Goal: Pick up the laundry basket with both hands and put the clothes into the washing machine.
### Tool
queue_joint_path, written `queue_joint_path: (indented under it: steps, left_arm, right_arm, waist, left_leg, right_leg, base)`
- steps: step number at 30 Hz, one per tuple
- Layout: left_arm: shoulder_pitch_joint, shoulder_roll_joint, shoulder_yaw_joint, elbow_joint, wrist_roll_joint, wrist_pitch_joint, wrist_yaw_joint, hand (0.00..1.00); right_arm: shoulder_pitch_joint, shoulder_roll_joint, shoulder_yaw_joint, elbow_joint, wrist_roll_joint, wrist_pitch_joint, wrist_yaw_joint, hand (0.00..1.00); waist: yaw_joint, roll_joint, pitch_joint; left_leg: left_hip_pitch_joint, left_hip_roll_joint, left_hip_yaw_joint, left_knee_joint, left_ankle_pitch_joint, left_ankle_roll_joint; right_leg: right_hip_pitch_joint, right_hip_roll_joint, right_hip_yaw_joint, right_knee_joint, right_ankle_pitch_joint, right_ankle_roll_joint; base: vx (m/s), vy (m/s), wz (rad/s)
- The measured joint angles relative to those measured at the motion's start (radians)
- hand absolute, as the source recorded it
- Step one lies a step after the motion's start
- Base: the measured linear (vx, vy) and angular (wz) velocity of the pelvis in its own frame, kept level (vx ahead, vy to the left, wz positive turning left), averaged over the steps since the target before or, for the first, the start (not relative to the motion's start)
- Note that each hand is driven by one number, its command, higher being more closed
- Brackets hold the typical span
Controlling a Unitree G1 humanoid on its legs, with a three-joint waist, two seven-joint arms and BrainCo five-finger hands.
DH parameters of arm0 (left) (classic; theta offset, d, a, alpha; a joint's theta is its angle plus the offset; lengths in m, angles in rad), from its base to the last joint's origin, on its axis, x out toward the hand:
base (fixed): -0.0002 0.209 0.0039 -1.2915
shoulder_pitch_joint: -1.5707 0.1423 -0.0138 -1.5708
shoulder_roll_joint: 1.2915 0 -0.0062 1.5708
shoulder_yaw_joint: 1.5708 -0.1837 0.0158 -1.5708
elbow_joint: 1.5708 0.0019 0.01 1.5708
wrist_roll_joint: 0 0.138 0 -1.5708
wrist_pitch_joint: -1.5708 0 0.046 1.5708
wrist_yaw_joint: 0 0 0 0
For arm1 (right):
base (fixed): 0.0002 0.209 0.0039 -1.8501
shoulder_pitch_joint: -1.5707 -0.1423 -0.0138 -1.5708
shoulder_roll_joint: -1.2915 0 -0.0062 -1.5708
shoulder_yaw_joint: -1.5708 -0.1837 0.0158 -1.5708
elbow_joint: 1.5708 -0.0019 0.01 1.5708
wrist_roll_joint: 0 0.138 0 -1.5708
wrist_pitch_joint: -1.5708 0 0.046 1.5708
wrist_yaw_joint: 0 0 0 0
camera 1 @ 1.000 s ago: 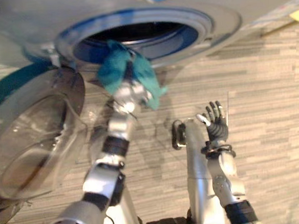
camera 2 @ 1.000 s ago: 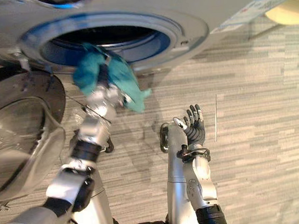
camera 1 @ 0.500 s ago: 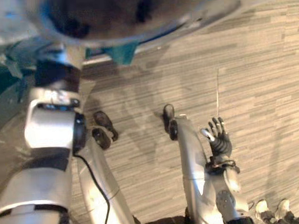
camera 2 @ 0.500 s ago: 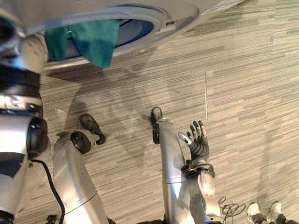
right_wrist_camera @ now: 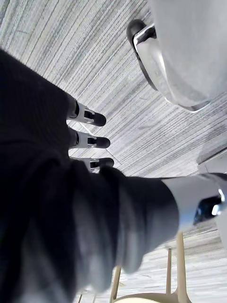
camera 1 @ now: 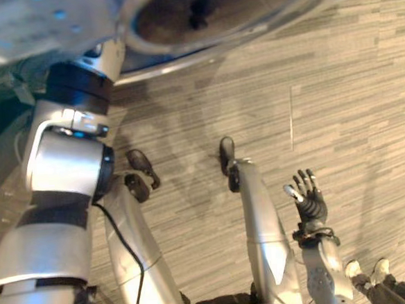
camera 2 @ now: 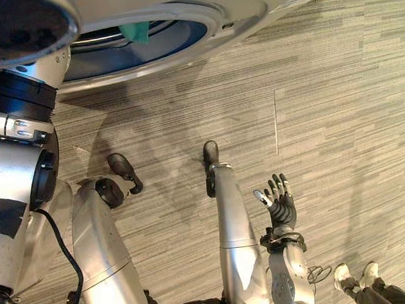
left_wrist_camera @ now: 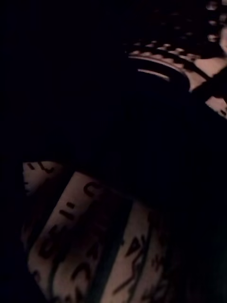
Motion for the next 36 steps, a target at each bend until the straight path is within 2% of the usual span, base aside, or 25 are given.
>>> queue_joint_path:
  steps: [1,2,3,6,7,9,13,16,19,20,21,22,23,26,29,31,32,33,36]
  left_arm:
    - [0.000,0.009,-0.023,0.000,0.149,0.040,0.023,0.00]
    - [-0.001,0.013,-0.035,0.000,0.202,0.053,0.025,0.00]
    - [-0.002,0.019,-0.051,0.000,0.303,0.087,0.019,0.00]
    - [-0.009,0.020,-0.050,0.005,0.433,0.141,-0.030,0.00]
    - [-0.019,0.019,-0.047,0.018,0.385,0.146,-0.106,0.00]
    - [-0.043,0.002,-0.049,0.069,0.311,0.154,-0.200,0.00]
    - [-0.067,0.007,-0.045,0.164,0.282,0.160,-0.268,0.00]
    - [-0.067,0.011,-0.045,0.179,0.284,0.166,-0.285,0.00]
    - [-0.066,0.005,-0.045,0.180,0.333,0.183,-0.290,0.00]
    - [-0.059,-0.013,-0.046,0.173,0.478,0.220,-0.283,0.00]
    - [-0.050,-0.021,-0.046,0.159,0.557,0.240,-0.280,0.00]
    - [-0.028,-0.039,-0.044,0.132,0.688,0.263,-0.286,0.00]
    - [-0.002,-0.063,-0.043,0.110,0.755,0.277,-0.290,0.00]
    - [0.061,-0.104,0.007,0.108,0.818,0.294,-0.311,0.00]
    - [0.126,-0.115,0.039,0.108,0.830,0.319,-0.319,0.00]
    - [0.149,-0.114,0.022,0.108,0.907,0.346,-0.334,0.00]
    - [0.161,-0.111,-0.019,0.108,1.012,0.355,-0.336,0.00]
    - [0.168,-0.112,-0.060,0.108,1.067,0.349,-0.345,0.00]
    - [0.190,-0.119,-0.116,0.108,1.123,0.312,-0.383,0.00]
  right_arm:
    - [0.002,-0.001,-0.004,-0.006,0.001,-0.005,0.008,0.00]
    - [0.002,-0.001,-0.005,-0.006,0.002,-0.008,0.013,0.00]
    - [0.002,-0.001,-0.003,-0.006,0.003,-0.017,0.018,0.00]
    - [0.002,0.001,-0.002,-0.006,0.013,-0.028,0.021,0.00]
    - [0.002,0.005,-0.002,-0.005,0.025,-0.028,0.020,0.00]
    - [0.003,0.010,0.001,0.009,0.037,-0.025,0.019,0.00]
    - [0.031,0.010,0.031,0.028,0.043,-0.015,0.022,0.00]
    - [0.053,0.010,0.043,0.032,0.043,-0.005,0.039,0.00]
    - [0.055,0.010,0.074,0.045,0.042,-0.004,0.040,0.00]
    - [0.055,0.009,0.092,0.043,0.038,-0.004,0.043,0.00]
    - [0.053,0.007,0.095,0.040,0.036,-0.005,0.045,0.00]
    - [0.053,0.007,0.098,0.037,0.035,-0.008,0.055,0.00]
    - [0.052,0.006,0.099,0.031,0.035,-0.010,0.059,0.00]
    - [0.052,0.007,0.116,0.021,0.037,-0.017,0.061,0.00]
    - [0.052,0.007,0.119,0.021,0.043,-0.025,0.061,0.00]
    - [0.052,0.004,0.120,0.021,0.043,-0.026,0.062,0.00]
    - [0.052,0.001,0.120,0.021,0.043,-0.025,0.063,0.00]
    - [0.051,-0.006,0.126,0.021,0.043,-0.025,0.063,0.00]
    - [0.050,-0.017,0.139,0.021,0.043,-0.026,0.063,0.00]
  waist:
    - [-0.001,0.000,0.000]
    - [-0.001,0.000,0.000]
    - [-0.001,-0.001,0.000]
    - [-0.002,-0.001,-0.001]
    - [-0.003,-0.001,-0.001]
    - [-0.004,-0.001,-0.001]
    - [-0.005,-0.002,-0.001]
    - [-0.006,-0.002,-0.001]
    - [-0.014,-0.004,-0.003]
    - [-0.012,-0.004,-0.003]
    - [-0.012,-0.004,-0.003]
    - [-0.008,-0.004,-0.003]
    - [-0.006,-0.004,-0.003]
    - [0.000,-0.004,-0.003]
    - [0.001,-0.004,-0.003]
    - [0.001,-0.005,-0.003]
    - [0.002,-0.005,-0.003]
    - [0.004,-0.005,-0.003]
    - [0.002,-0.005,-0.003]
  left_leg:
    - [-0.001,0.000,0.000,0.001,0.000,0.001]
    - [-0.001,0.000,0.000,0.001,-0.001,0.001]
    - [-0.004,0.000,-0.002,0.001,-0.001,0.001]
    - [-0.012,0.000,-0.011,-0.001,-0.001,0.001]
    - [-0.015,0.000,-0.015,-0.004,0.000,0.001]
    - [-0.016,0.000,-0.015,-0.008,0.003,0.007]
    - [-0.018,0.008,-0.020,-0.006,0.004,0.009]
    - [-0.019,0.017,-0.022,-0.010,0.006,0.012]
    - [-0.024,0.015,-0.026,-0.009,0.007,0.014]
    - [-0.030,0.014,-0.034,-0.010,0.010,0.016]
    - [-0.034,0.012,-0.038,-0.011,0.012,0.017]
    - [-0.039,0.003,-0.045,-0.018,0.018,0.018]
    - [-0.040,-0.010,-0.047,-0.030,0.028,0.019]
    - [-0.041,-0.028,-0.057,-0.042,0.040,0.020]
    - [-0.043,-0.039,-0.061,-0.051,0.045,0.019]
    - [-0.044,-0.043,-0.061,-0.056,0.047,0.019]
    - [-0.044,-0.046,-0.061,-0.058,0.050,0.022]
    - [-0.045,-0.048,-0.061,-0.059,0.050,0.022]
    - [-0.045,-0.049,-0.061,-0.059,0.050,0.022]
  right_leg:
    - [0.000,0.000,0.000,0.000,0.000,0.001]
    - [0.000,0.000,0.000,-0.001,0.001,0.001]
    - [0.000,0.000,-0.001,-0.005,0.003,0.003]
    - [0.000,0.000,-0.008,-0.016,0.011,0.004]
    - [0.001,0.000,-0.011,-0.020,0.015,0.002]
    - [0.001,0.001,-0.013,-0.024,0.020,0.002]
    - [0.009,0.017,-0.013,-0.047,0.042,0.007]
    - [0.017,0.017,-0.015,-0.069,0.056,0.009]
    - [0.017,0.016,-0.018,-0.069,0.056,0.010]
    - [0.017,0.015,-0.027,-0.068,0.056,0.009]
    - [0.017,0.014,-0.033,-0.068,0.056,0.009]
    - [0.017,0.006,-0.043,-0.068,0.055,0.007]
    - [0.017,-0.004,-0.052,-0.068,0.054,0.006]
    - [0.025,-0.020,-0.069,-0.068,0.051,0.001]
    - [0.026,-0.032,-0.077,-0.069,0.049,-0.001]
    - [0.026,-0.035,-0.079,-0.070,0.049,-0.001]
    - [0.026,-0.037,-0.079,-0.071,0.049,-0.001]
    - [0.026,-0.038,-0.080,-0.073,0.049,-0.001]
    - [0.027,-0.039,-0.080,-0.077,0.049,-0.001]
  base:
    - [0.00,0.000,0.00]
    - [0.00,0.000,0.00]
    - [0.00,0.000,0.00]
    - [-0.03,0.012,-0.05]
    - [-0.03,0.015,-0.05]
    - [-0.04,0.000,0.00]
    - [-0.05,0.002,-0.12]
    - [-0.03,0.028,-0.11]
    - [-0.01,0.000,0.02]
    - [-0.01,-0.002,0.08]
    - [-0.02,-0.009,0.17]
    - [-0.01,-0.004,0.30]
    - [-0.02,-0.012,0.35]
    - [-0.03,-0.014,0.28]
    - [-0.04,-0.008,0.15]
    - [-0.04,-0.008,0.10]
    - [-0.03,-0.004,0.05]
    - [0.00,0.000,0.00]
    - [0.00,0.000,0.00]
